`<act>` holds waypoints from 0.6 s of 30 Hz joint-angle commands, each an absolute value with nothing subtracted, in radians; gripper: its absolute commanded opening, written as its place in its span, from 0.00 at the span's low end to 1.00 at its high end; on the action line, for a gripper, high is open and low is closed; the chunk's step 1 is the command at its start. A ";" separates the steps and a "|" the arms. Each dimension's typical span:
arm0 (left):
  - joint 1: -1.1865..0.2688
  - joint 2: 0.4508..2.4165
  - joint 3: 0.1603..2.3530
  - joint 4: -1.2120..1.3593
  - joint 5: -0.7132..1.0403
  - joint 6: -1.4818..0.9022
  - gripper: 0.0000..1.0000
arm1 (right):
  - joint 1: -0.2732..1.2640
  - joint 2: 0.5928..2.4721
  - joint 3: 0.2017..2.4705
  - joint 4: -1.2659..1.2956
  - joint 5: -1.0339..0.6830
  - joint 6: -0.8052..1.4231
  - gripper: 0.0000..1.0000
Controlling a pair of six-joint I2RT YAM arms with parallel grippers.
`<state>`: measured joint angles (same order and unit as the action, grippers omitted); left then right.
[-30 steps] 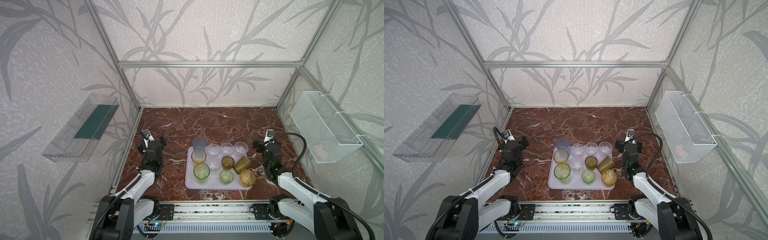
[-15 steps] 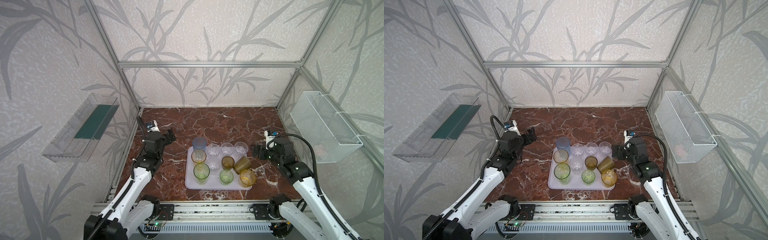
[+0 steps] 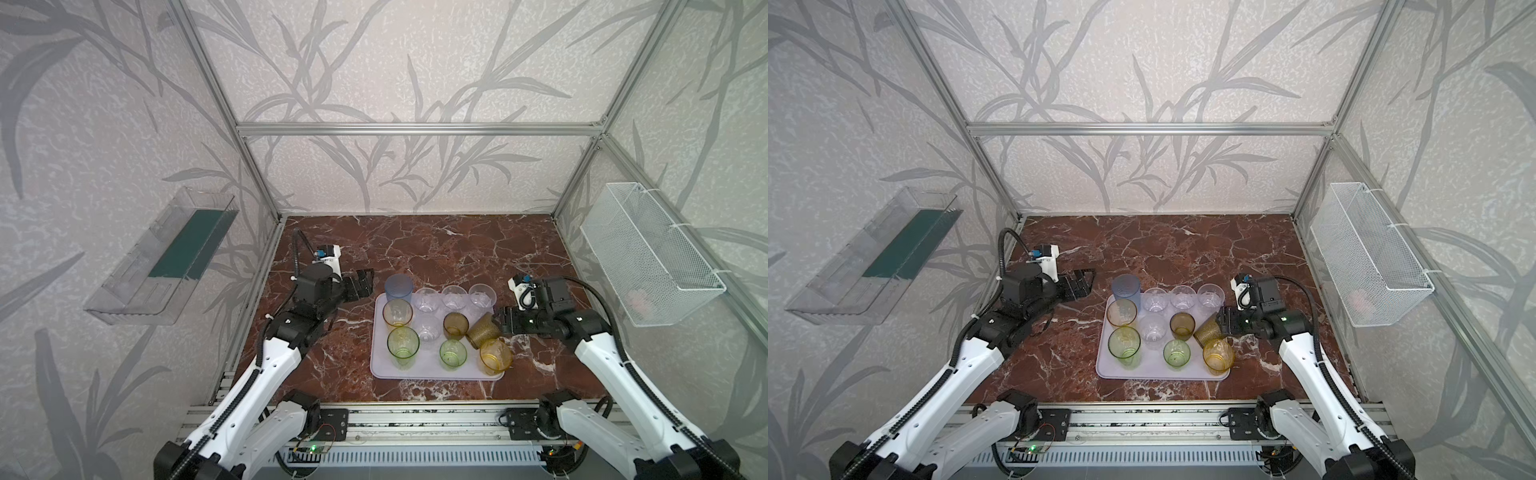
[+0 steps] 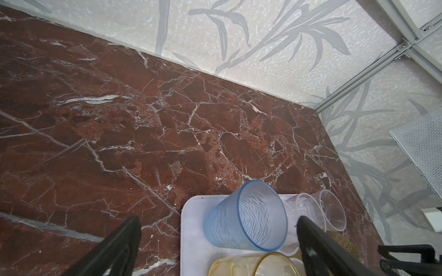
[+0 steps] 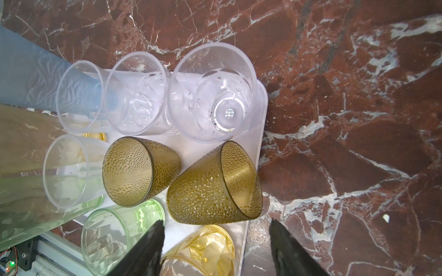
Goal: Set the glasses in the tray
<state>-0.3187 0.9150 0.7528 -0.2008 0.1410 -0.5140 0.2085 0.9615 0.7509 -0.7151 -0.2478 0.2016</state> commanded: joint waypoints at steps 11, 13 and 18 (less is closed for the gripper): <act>-0.318 0.909 0.732 -0.123 0.210 -0.547 0.99 | 0.199 1.111 0.793 -0.601 -0.293 0.138 0.57; -0.318 0.906 0.735 -0.118 0.214 -0.548 0.99 | 0.200 1.137 0.797 -0.602 -0.325 0.137 0.55; -0.318 0.895 0.726 -0.115 0.215 -0.550 0.99 | 0.198 1.176 0.800 -0.627 -0.315 0.133 0.47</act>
